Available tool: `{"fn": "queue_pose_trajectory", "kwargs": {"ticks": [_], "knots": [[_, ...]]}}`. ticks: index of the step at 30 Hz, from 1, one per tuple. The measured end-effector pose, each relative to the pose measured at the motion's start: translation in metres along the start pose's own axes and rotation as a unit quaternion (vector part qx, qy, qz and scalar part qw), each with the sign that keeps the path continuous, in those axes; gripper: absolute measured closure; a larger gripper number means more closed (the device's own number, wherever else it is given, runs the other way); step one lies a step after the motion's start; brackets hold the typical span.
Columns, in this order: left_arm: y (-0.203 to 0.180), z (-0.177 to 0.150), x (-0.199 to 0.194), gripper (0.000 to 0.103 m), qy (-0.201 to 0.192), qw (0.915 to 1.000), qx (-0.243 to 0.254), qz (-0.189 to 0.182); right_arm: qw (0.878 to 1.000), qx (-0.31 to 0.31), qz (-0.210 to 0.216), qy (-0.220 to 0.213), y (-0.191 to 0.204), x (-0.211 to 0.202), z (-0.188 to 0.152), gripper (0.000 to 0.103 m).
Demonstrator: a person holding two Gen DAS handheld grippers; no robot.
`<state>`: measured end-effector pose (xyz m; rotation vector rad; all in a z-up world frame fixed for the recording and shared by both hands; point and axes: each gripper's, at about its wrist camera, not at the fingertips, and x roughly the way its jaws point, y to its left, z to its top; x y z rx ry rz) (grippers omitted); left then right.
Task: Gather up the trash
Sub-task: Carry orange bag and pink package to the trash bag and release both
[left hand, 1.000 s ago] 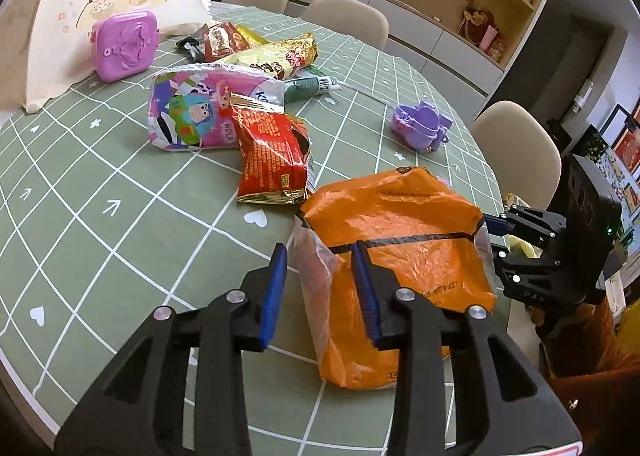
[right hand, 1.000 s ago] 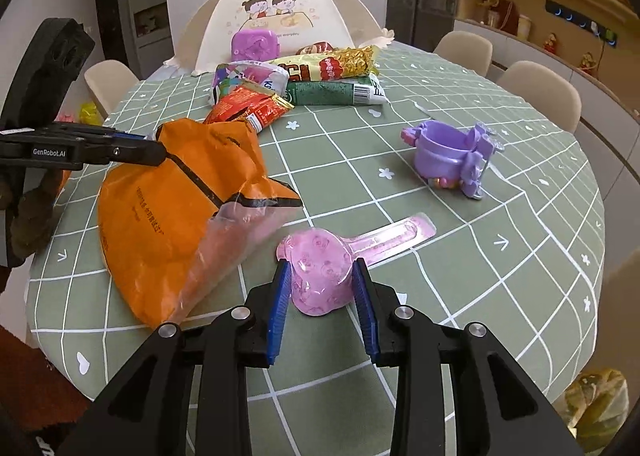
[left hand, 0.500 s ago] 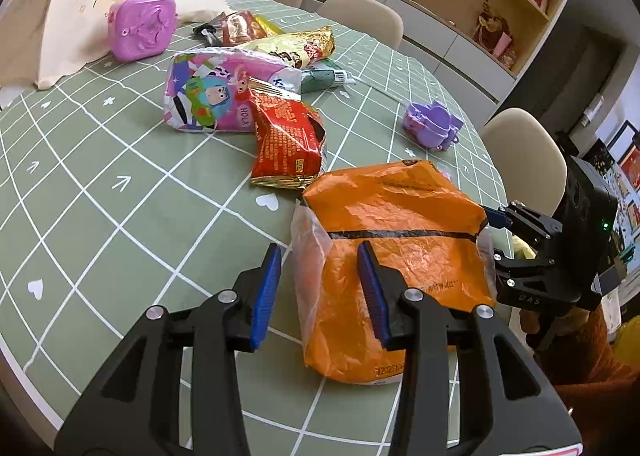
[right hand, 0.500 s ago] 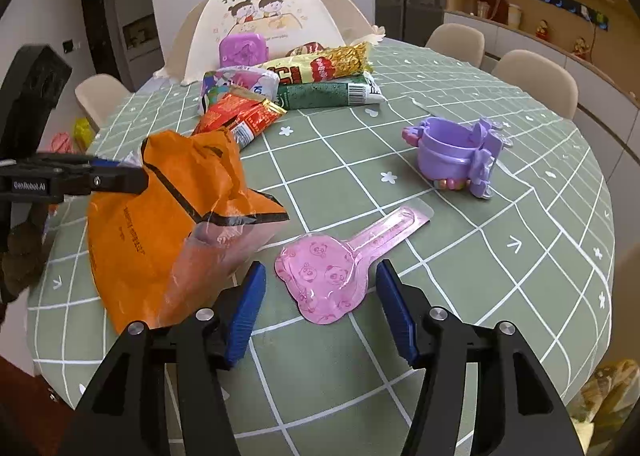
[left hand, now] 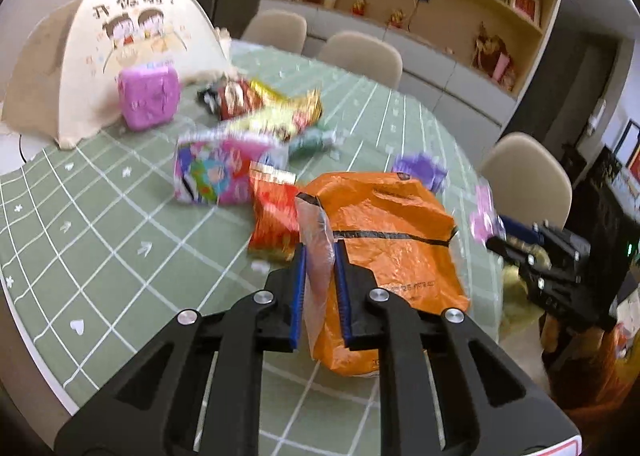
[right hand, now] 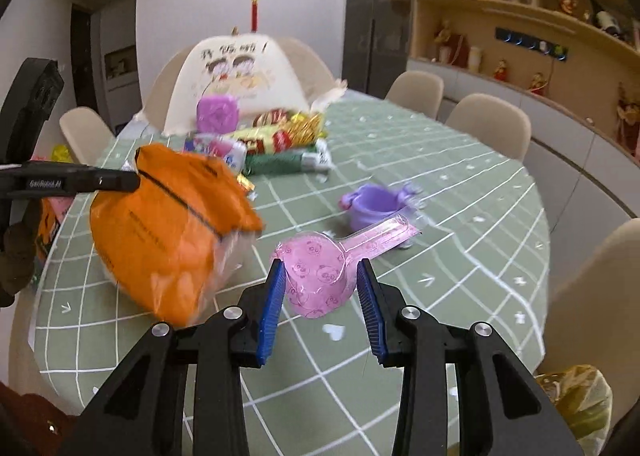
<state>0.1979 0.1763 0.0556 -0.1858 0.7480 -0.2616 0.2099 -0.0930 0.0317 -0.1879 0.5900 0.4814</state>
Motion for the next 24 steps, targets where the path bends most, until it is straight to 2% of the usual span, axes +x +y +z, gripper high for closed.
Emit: {"fn": "queue_pose_trajectory", "kwargs": {"ticks": [6,12,24], "knots": [[-0.027,0.015,-0.006,0.090,-0.029,0.9992,-0.012,-0.027,0.999,0.004,-0.026,-0.027,-0.019,-0.032,-0.006,0.068],[-0.059,0.037,-0.001,0.090,-0.047,0.9973,-0.023,-0.051,0.997,0.034,-0.046,-0.047,-0.053,-0.059,-0.016,0.068],[-0.138,0.034,0.056,0.090,0.005,0.9957,0.023,-0.089,0.988,0.075,-0.115,-0.071,-0.123,-0.104,-0.048,0.068]]}}
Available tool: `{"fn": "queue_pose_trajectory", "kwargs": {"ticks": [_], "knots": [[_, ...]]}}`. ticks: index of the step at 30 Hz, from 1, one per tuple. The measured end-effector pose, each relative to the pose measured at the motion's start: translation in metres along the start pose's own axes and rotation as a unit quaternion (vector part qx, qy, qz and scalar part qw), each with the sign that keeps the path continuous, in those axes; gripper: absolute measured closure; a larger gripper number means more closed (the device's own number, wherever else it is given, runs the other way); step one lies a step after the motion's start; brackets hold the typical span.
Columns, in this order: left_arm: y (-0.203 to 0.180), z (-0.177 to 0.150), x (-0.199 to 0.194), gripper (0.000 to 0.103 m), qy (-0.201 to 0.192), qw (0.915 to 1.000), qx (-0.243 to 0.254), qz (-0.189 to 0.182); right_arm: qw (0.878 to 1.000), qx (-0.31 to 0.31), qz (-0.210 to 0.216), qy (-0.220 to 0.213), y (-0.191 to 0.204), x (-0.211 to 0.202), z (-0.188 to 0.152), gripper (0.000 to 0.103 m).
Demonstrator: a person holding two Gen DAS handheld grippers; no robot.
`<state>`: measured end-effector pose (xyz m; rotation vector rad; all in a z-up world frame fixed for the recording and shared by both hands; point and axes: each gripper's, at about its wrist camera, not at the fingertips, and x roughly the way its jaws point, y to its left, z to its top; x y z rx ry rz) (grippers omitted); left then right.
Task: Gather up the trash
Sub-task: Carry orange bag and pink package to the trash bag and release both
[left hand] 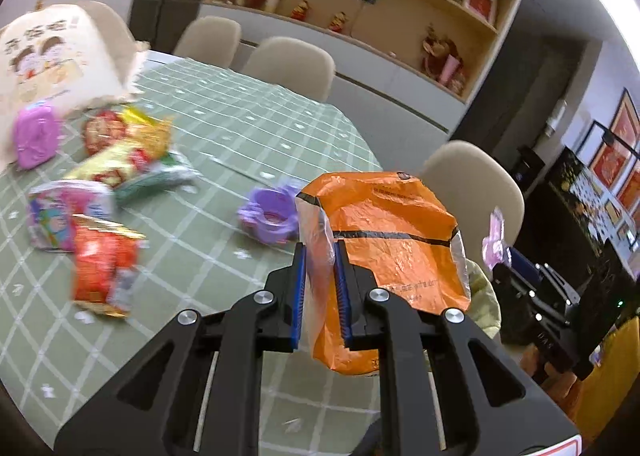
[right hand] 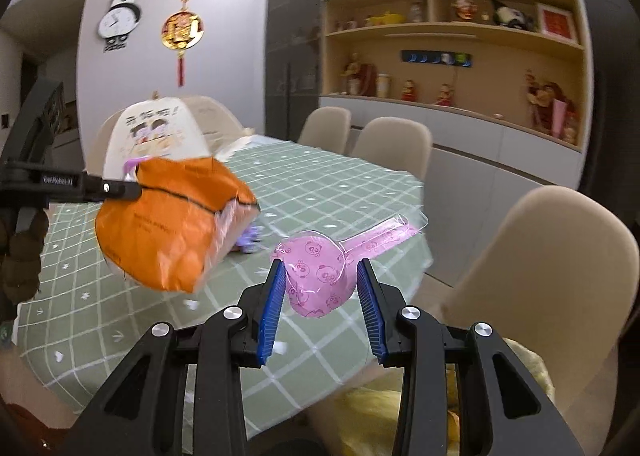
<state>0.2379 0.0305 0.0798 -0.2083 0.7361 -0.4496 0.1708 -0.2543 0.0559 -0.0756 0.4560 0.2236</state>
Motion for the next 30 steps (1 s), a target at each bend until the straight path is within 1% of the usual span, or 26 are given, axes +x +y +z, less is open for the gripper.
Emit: {"fn": "queue_pose_trajectory", "kwargs": {"ticks": [4,7,10,13,16,20,25,28,30], "knots": [[-0.041,-0.002,0.039,0.090,0.023,0.9988,0.029,-0.031,0.999,0.011,-0.041,-0.003,-0.035,-0.018,-0.012,0.068],[-0.077,-0.006,0.071,0.090,0.042,0.9959,0.055,-0.059,0.997,0.014,-0.074,-0.004,-0.061,-0.031,-0.023,0.068],[-0.116,-0.015,0.106,0.090,0.063,0.9909,0.088,-0.080,0.995,0.023,-0.099,0.000,-0.082,-0.040,-0.035,0.068],[-0.147,-0.025,0.138,0.090,0.090,0.9856,0.105,-0.097,0.992,0.043,-0.120,0.008,-0.109,-0.050,-0.047,0.068],[-0.175,-0.035,0.164,0.090,0.115,0.9796,0.120,-0.113,0.989,0.056,-0.133,0.014,-0.126,-0.058,-0.058,0.068],[-0.203,-0.046,0.187,0.090,0.126,0.9743,0.135,-0.129,0.986,0.063,-0.151,0.018,-0.143,-0.065,-0.069,0.068],[-0.223,-0.053,0.220,0.090,0.144,0.9711,0.130,-0.139,0.984,0.083,-0.155,0.024,-0.161,-0.063,-0.078,0.068],[-0.230,-0.057,0.234,0.090,0.151,0.9702,0.133,-0.135,0.983,0.090,-0.155,0.026,-0.167,-0.060,-0.082,0.068],[-0.233,-0.060,0.239,0.090,0.151,0.9710,0.138,-0.124,0.983,0.092,-0.155,0.028,-0.171,-0.058,-0.084,0.068]]}}
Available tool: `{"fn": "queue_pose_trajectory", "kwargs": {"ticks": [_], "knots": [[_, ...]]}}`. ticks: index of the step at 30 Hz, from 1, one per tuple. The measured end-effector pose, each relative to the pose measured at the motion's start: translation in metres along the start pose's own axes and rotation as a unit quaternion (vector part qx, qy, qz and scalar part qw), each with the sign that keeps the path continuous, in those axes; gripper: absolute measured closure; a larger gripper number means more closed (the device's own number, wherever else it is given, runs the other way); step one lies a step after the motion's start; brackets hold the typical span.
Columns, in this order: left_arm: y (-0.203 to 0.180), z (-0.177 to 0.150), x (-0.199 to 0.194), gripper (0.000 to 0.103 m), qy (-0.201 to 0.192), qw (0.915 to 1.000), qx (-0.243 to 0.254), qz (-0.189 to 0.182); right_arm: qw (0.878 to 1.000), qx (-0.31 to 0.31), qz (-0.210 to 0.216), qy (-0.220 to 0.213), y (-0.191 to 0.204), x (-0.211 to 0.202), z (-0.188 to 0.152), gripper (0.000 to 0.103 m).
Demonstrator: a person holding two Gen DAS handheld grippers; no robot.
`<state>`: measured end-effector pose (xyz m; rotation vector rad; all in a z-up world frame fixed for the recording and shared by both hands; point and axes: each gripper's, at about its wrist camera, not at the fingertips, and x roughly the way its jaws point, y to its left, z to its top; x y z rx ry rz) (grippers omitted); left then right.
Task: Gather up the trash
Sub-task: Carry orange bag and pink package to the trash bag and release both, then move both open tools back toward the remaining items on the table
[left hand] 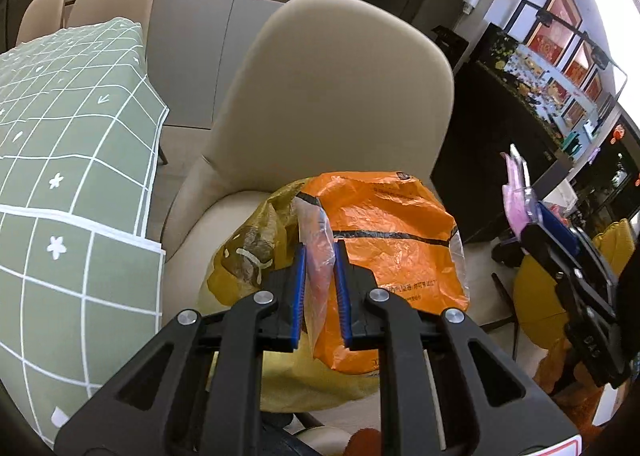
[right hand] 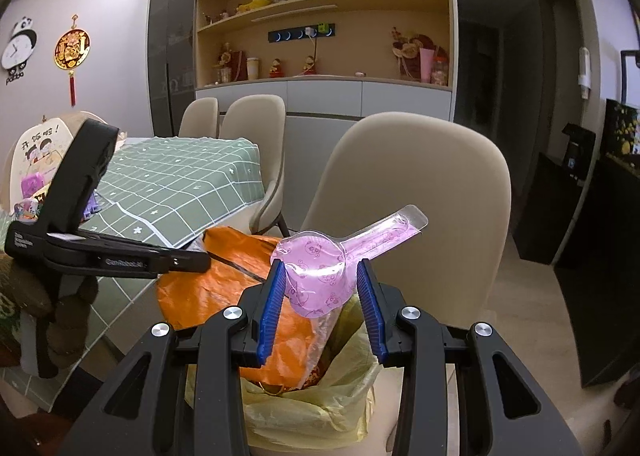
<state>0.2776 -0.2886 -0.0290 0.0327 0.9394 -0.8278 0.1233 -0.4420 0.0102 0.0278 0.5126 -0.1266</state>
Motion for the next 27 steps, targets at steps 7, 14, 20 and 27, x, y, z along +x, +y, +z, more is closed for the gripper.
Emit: {"fn": "queue_pose_trajectory", "kwargs": {"ticks": [7,14,20,27], "knots": [[-0.011,0.006,0.003,0.090,-0.024,0.9936,0.060,0.093,1.000,0.004,-0.003,0.006,-0.009,0.006,-0.002,0.068],[-0.019,0.004,0.012,0.064,-0.009,0.9957,0.075,0.054,1.000,0.010,-0.001,0.018,-0.009,0.015,-0.005,0.068],[-0.007,0.009,0.005,0.057,-0.014,0.9983,0.037,0.042,0.999,0.012,0.010,0.028,-0.004,0.023,-0.009,0.068],[0.020,-0.002,-0.031,0.054,-0.028,0.9986,0.003,0.045,0.995,0.027,0.078,0.053,0.015,0.051,-0.015,0.067]]}}
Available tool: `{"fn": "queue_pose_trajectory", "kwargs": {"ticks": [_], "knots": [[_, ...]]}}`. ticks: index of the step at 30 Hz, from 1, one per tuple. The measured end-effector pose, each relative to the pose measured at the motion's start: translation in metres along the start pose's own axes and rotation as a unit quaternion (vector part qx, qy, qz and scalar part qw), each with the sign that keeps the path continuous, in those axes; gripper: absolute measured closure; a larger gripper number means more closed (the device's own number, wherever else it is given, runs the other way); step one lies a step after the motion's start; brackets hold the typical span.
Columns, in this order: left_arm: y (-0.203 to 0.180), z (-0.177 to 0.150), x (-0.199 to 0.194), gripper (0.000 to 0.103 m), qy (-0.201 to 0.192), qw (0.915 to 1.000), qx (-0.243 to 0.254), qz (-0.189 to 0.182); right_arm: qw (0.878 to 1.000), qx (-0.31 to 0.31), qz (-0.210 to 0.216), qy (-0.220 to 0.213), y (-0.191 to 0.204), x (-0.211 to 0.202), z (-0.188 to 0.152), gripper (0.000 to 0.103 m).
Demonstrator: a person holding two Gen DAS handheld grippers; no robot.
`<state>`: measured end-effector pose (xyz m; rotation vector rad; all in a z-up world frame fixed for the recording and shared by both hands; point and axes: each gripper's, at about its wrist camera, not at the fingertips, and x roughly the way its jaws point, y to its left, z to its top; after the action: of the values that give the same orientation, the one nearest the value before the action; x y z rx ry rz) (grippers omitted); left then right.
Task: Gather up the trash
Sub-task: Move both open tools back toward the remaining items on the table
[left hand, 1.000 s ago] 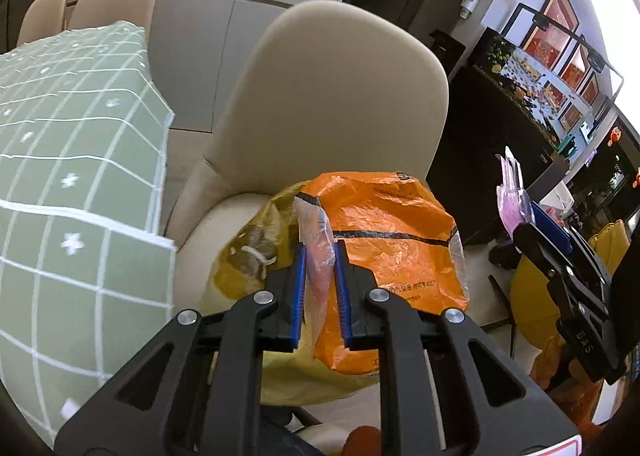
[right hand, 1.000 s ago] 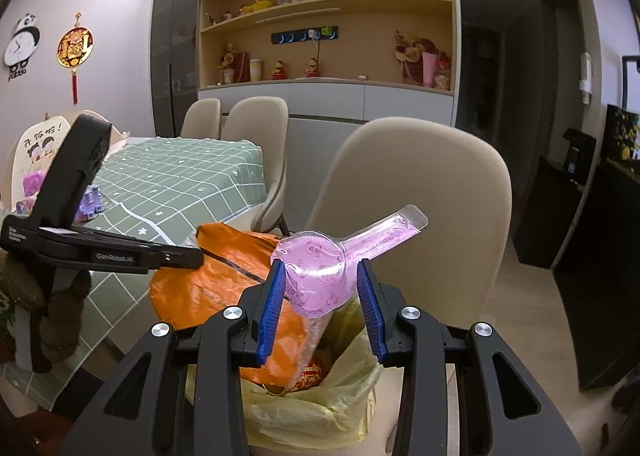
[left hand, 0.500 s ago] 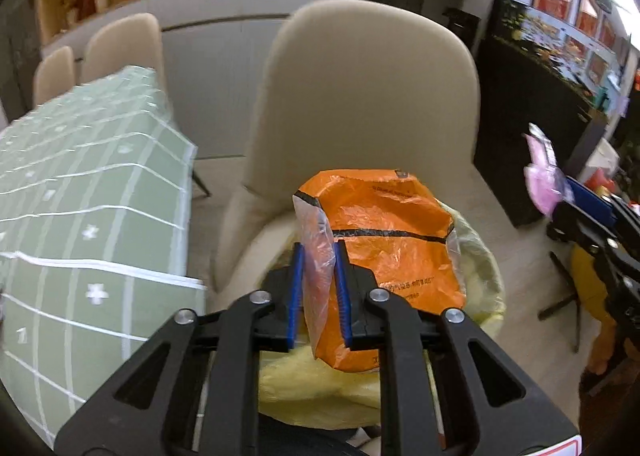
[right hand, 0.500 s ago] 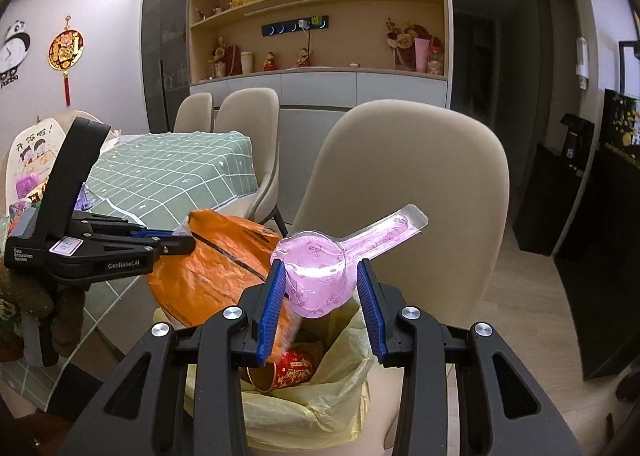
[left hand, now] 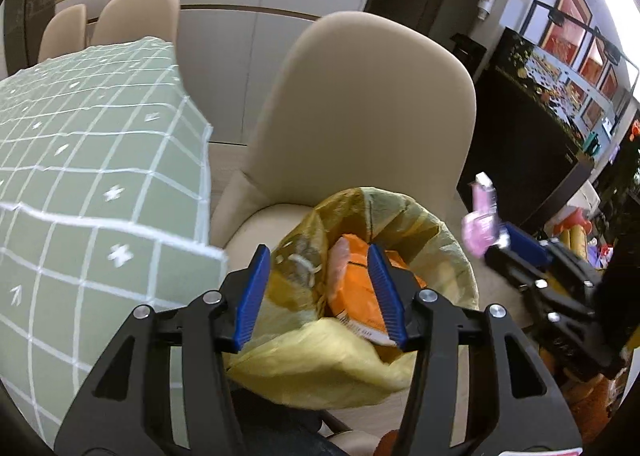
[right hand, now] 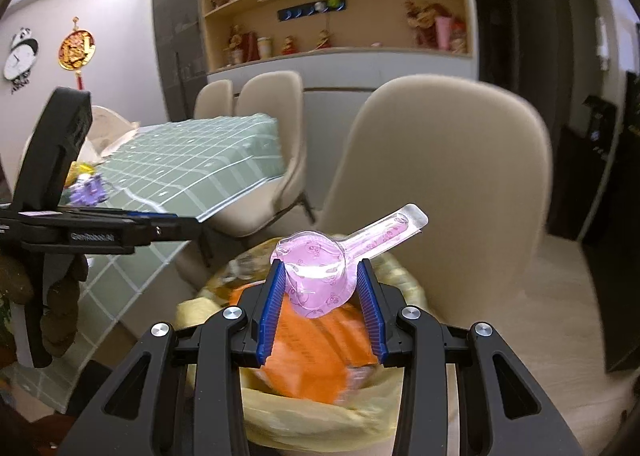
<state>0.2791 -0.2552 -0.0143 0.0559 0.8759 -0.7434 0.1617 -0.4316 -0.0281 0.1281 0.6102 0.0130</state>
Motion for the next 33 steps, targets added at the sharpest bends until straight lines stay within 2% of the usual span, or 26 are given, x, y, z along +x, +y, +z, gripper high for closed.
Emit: {"fn": "queue_pose_trajectory", "kwargs": {"ticks": [4,8,10,11,12,17,23,27,33], "knots": [[0.013,-0.015,-0.020,0.051,-0.005,0.9999,-0.011,0.004,0.999,0.002,0.028,0.019,0.012,0.021,-0.009,0.067],[0.024,-0.026,-0.036,0.050,-0.005,0.9997,-0.024,0.002,0.998,0.012,0.031,0.051,0.017,0.042,-0.019,0.067],[0.031,-0.030,-0.043,0.049,-0.005,0.9996,-0.029,0.003,0.997,0.016,0.031,0.072,0.016,0.049,-0.022,0.059],[0.034,-0.032,-0.046,0.049,-0.005,0.9995,-0.030,0.003,0.997,0.017,0.024,0.069,0.016,0.049,-0.022,0.051],[0.037,-0.035,-0.051,0.049,-0.005,0.9995,-0.031,0.003,0.998,0.017,0.016,0.062,0.016,0.048,-0.022,0.050],[0.055,-0.042,-0.074,0.048,-0.018,0.9990,-0.041,0.007,0.999,0.023,0.009,0.041,0.020,0.036,-0.014,0.050],[0.086,-0.054,-0.108,0.048,-0.046,0.9967,-0.063,0.020,0.999,-0.004,0.014,0.039,0.047,0.023,0.001,0.050],[0.108,-0.064,-0.137,0.048,-0.068,0.9941,-0.081,0.026,0.999,-0.034,0.008,0.030,0.083,0.015,0.015,0.050],[0.151,-0.084,-0.197,0.042,-0.110,0.9871,-0.103,0.053,0.996,-0.085,0.041,0.006,0.153,0.009,0.035,0.050]]}}
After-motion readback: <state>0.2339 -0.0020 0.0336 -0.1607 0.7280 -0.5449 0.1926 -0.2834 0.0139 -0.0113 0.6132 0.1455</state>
